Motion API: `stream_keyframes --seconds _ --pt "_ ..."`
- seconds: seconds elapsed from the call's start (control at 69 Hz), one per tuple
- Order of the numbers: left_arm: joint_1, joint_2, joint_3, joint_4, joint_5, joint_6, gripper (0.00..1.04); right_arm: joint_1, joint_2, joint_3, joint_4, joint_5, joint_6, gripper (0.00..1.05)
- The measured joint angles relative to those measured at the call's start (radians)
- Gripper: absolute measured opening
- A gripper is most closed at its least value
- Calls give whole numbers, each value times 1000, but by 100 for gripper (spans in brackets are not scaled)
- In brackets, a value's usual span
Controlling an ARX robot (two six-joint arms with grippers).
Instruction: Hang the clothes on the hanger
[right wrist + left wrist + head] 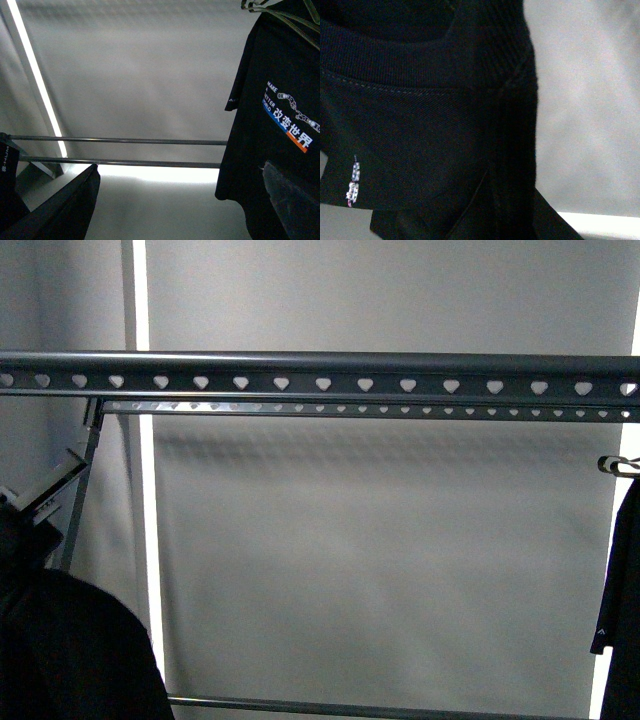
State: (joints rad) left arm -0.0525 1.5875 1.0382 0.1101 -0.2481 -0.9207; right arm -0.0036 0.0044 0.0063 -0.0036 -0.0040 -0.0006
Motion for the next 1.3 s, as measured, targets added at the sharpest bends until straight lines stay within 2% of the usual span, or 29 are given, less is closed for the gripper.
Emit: stream_keyframes --seconds 0.116,0.232,0.333,0.362,0.42,0.464,0.478,0.536,0.594,0.638,0.725,0.739,0.768,0.812,0.942,1.116,1.304 --pt "21 -98 -87 -42 106 66 4 0 0 0 0 0 0 97" --pt "40 -222 -176 -57 260 174 4 0 0 0 0 0 0 97" --pt "41 -347 -244 -117 501 332 4 0 0 0 0 0 0 97" --pt "44 -400 -259 -188 610 417 4 0 0 0 0 0 0 97" --pt "76 -487 -265 -380 881 703 4 0 0 0 0 0 0 97" --pt "92 -502 -263 -443 943 788 4 0 0 0 0 0 0 97" --pt "105 -507 -260 -483 977 875 4 0 0 0 0 0 0 97" --pt "142 -501 -237 -584 1028 1036 4 0 0 0 0 0 0 97" --pt "204 -459 -180 -685 1037 1342 4 0 0 0 0 0 0 97" --pt "230 -419 -143 -683 1021 1497 4 0 0 0 0 0 0 97" --pt "248 -325 -81 -488 952 1830 4 0 0 0 0 0 0 97" --pt "247 -304 -63 -444 951 1909 4 0 0 0 0 0 0 97" --pt "245 -284 -45 -405 958 1949 4 0 0 0 0 0 0 97" --pt "223 -240 11 -307 1009 2082 4 0 0 0 0 0 0 97" --pt "131 -203 113 -201 1094 2140 4 0 0 0 0 0 0 97" --pt "1 -136 220 -110 1105 2189 4 0 0 0 0 0 0 97" --pt "-61 -72 193 -6 1104 2242 4 0 0 0 0 0 0 97"
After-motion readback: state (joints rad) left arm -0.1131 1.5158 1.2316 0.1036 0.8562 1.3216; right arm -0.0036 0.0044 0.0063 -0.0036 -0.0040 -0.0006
